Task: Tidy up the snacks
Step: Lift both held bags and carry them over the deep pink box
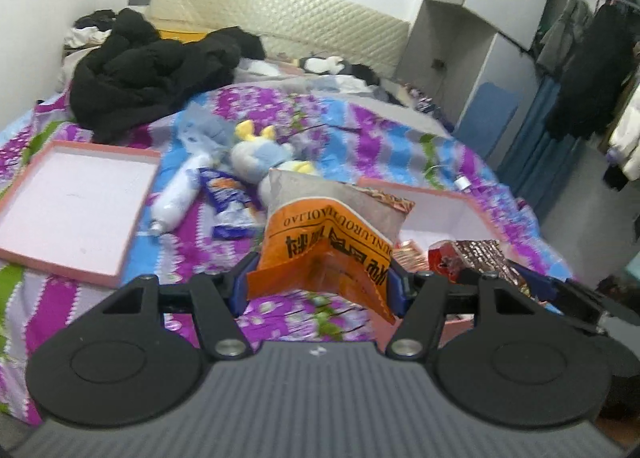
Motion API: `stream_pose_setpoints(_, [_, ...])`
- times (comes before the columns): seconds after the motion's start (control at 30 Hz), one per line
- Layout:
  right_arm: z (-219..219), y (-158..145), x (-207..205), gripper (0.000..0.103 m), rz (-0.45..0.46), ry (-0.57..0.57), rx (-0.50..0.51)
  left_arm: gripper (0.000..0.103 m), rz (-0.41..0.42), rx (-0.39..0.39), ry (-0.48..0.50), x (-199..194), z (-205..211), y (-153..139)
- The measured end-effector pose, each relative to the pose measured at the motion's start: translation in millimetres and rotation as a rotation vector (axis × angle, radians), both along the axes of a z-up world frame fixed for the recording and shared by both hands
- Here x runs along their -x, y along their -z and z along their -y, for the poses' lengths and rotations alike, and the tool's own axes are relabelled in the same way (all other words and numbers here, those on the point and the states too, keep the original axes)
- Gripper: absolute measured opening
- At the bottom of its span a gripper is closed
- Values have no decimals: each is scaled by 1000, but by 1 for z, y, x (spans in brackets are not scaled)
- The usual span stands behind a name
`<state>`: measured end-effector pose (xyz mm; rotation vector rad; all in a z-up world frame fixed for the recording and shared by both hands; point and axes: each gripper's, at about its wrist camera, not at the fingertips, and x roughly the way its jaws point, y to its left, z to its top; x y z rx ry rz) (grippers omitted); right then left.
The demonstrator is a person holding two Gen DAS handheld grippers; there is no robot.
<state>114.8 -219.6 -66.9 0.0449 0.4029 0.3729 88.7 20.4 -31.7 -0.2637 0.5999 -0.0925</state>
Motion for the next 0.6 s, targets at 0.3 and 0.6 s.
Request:
stream_pose_setpoints(0.3, [39,-33,15,55,78,93,1,68,75,18,132,-13,52,-35])
stream_pose_setpoints(0.6, [83,-15,-17,55,-6,188,5,68,28,19,254,-56,105,-27])
